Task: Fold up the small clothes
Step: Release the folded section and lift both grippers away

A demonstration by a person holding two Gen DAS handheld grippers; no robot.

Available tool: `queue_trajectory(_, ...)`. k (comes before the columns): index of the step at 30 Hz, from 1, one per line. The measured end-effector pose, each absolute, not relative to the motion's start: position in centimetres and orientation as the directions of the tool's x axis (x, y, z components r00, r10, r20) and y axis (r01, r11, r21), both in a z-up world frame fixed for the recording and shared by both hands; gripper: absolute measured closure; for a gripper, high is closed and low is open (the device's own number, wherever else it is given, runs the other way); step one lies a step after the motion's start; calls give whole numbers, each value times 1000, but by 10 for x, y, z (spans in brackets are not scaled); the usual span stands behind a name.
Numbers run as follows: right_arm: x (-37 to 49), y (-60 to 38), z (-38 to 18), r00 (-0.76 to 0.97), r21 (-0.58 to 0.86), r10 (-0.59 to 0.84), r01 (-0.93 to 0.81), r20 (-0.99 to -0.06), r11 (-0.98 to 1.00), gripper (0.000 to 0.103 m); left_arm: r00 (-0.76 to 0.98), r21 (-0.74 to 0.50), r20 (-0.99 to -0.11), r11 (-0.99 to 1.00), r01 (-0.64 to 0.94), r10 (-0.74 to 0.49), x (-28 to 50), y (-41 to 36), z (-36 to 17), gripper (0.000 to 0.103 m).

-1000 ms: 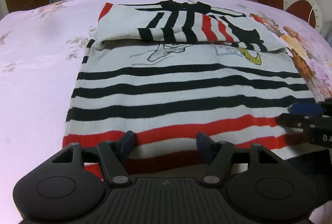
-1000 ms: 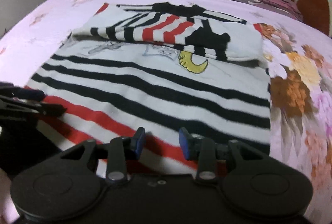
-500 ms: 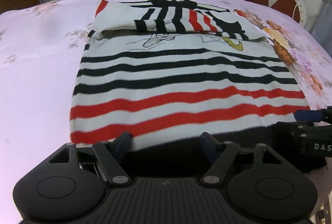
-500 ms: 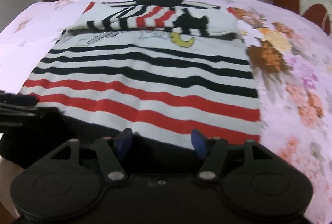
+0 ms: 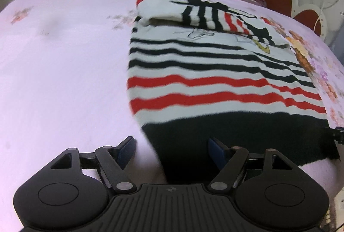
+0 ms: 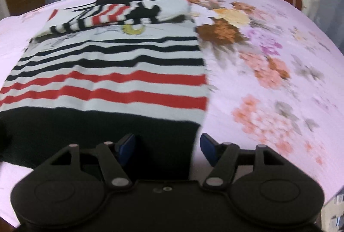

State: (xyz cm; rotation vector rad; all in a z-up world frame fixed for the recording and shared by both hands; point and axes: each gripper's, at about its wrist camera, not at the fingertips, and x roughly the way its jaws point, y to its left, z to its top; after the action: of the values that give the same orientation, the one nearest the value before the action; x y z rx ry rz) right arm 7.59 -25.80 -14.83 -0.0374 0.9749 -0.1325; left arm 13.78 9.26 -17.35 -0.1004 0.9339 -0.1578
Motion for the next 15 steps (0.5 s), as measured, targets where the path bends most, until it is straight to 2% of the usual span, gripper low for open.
queue_trajectory(9, 68, -272, -157, 523, -12, -84, 139, -848, 990, 37, 561, -289, -779, 954, 79, -282, 130, 107, -180, 30)
queue_trajectory(12, 69, -271, -156, 521, 2, -63, 125, -851, 992, 45, 545, -316, -781, 946, 75, -304, 132, 103, -181, 30)
queue_trajectory(15, 68, -271, -154, 515, 49, -25, 129, -857, 990, 58, 526, -350, -782, 934, 75, -335, 134, 98, -181, 30)
